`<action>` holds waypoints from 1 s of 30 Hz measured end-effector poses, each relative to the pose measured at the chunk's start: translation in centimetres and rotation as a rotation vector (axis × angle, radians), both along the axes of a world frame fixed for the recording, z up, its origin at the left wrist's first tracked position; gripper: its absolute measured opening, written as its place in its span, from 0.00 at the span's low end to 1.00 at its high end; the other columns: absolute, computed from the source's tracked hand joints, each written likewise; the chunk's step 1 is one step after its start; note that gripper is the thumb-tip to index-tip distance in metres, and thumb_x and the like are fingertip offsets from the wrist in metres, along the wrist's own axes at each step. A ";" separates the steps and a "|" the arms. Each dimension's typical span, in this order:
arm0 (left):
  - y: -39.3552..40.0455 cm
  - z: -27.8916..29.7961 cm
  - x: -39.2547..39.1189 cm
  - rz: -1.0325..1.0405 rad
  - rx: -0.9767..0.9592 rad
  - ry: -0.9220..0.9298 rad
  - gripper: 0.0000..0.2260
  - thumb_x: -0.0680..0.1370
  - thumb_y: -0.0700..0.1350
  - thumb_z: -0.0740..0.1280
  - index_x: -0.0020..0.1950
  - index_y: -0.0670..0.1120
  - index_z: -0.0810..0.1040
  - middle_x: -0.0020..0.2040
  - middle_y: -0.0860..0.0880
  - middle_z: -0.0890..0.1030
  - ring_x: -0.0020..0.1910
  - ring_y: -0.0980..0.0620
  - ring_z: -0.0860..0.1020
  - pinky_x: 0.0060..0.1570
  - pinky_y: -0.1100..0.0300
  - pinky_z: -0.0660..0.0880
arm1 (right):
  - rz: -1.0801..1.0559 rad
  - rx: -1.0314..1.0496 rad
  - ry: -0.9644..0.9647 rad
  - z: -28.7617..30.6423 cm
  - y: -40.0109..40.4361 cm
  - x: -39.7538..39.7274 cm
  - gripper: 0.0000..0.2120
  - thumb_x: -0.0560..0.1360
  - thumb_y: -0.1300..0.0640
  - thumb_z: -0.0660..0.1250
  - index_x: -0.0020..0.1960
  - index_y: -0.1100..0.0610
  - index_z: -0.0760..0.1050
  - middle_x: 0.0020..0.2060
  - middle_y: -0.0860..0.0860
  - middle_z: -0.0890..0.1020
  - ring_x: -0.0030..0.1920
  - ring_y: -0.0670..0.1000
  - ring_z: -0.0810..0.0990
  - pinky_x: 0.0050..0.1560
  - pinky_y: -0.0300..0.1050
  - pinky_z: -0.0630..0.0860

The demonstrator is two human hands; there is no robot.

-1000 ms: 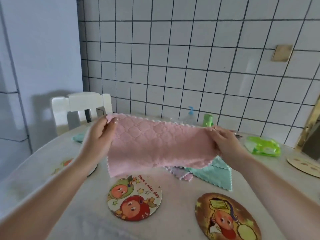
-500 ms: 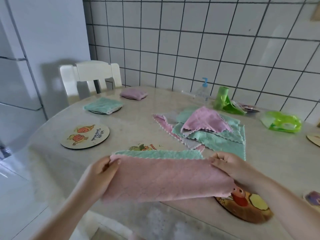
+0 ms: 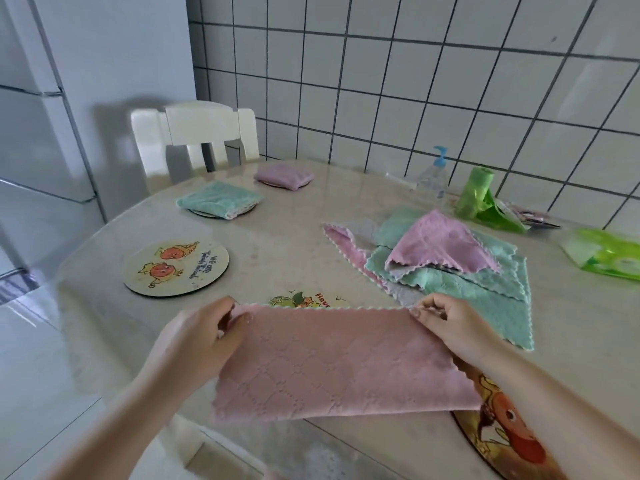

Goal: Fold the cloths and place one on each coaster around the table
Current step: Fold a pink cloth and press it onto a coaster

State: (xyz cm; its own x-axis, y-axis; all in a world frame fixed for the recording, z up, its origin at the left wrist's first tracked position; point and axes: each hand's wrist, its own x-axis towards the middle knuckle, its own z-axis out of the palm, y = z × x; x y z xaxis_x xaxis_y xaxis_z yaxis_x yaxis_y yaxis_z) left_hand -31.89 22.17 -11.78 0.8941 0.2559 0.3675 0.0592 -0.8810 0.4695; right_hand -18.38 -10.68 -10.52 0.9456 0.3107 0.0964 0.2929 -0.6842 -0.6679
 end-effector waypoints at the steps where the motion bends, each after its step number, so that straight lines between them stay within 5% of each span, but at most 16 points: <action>1: 0.2 0.0 0.4 -0.001 0.014 0.006 0.13 0.75 0.50 0.62 0.34 0.47 0.70 0.29 0.51 0.76 0.24 0.53 0.71 0.24 0.60 0.65 | -0.010 -0.006 -0.008 -0.1 0.1 0.2 0.07 0.74 0.49 0.66 0.41 0.52 0.77 0.37 0.56 0.82 0.39 0.57 0.80 0.42 0.52 0.75; 10: 0.0 0.5 2.6 0.046 0.047 0.086 0.16 0.76 0.52 0.62 0.30 0.49 0.63 0.25 0.51 0.69 0.24 0.55 0.66 0.24 0.60 0.61 | -0.059 -0.069 -0.041 -0.5 0.8 1.3 0.06 0.74 0.50 0.68 0.39 0.50 0.76 0.28 0.50 0.77 0.28 0.47 0.71 0.31 0.40 0.65; 17: -0.4 0.4 3.0 0.087 0.055 0.155 0.06 0.74 0.52 0.62 0.39 0.52 0.69 0.33 0.56 0.75 0.30 0.56 0.71 0.31 0.61 0.71 | -0.072 -0.127 -0.044 -0.7 1.1 1.7 0.03 0.75 0.52 0.66 0.42 0.49 0.76 0.28 0.47 0.76 0.25 0.44 0.68 0.29 0.39 0.65; 18: -0.5 0.6 2.7 0.076 0.065 0.173 0.03 0.74 0.52 0.63 0.45 0.55 0.70 0.40 0.58 0.76 0.36 0.55 0.73 0.35 0.60 0.73 | -0.077 -0.138 -0.039 -0.3 1.3 1.7 0.02 0.75 0.53 0.66 0.44 0.49 0.75 0.30 0.45 0.77 0.27 0.44 0.71 0.30 0.38 0.67; 21: -1.1 0.7 1.9 0.035 0.161 0.050 0.20 0.72 0.49 0.69 0.63 0.51 0.71 0.57 0.52 0.74 0.54 0.50 0.74 0.52 0.54 0.72 | -0.063 -0.206 -0.138 1.2 2.2 1.0 0.09 0.75 0.53 0.64 0.55 0.49 0.74 0.49 0.43 0.79 0.45 0.41 0.77 0.41 0.35 0.74; 25: -5.2 1.0 1.0 -0.175 0.221 -0.195 0.17 0.74 0.45 0.64 0.62 0.46 0.76 0.61 0.52 0.78 0.62 0.51 0.75 0.60 0.52 0.70 | 0.191 -0.364 -0.312 2.2 5.3 -3.2 0.22 0.77 0.45 0.53 0.69 0.50 0.67 0.68 0.43 0.69 0.68 0.43 0.66 0.69 0.49 0.63; 30: -9.2 -1.4 1.4 -0.271 0.298 -0.081 0.20 0.68 0.50 0.57 0.53 0.47 0.82 0.52 0.52 0.83 0.53 0.53 0.81 0.47 0.52 0.79 | 0.313 -0.535 -0.175 -0.1 8.4 -7.8 0.26 0.78 0.42 0.42 0.74 0.46 0.55 0.75 0.44 0.55 0.74 0.44 0.50 0.73 0.56 0.45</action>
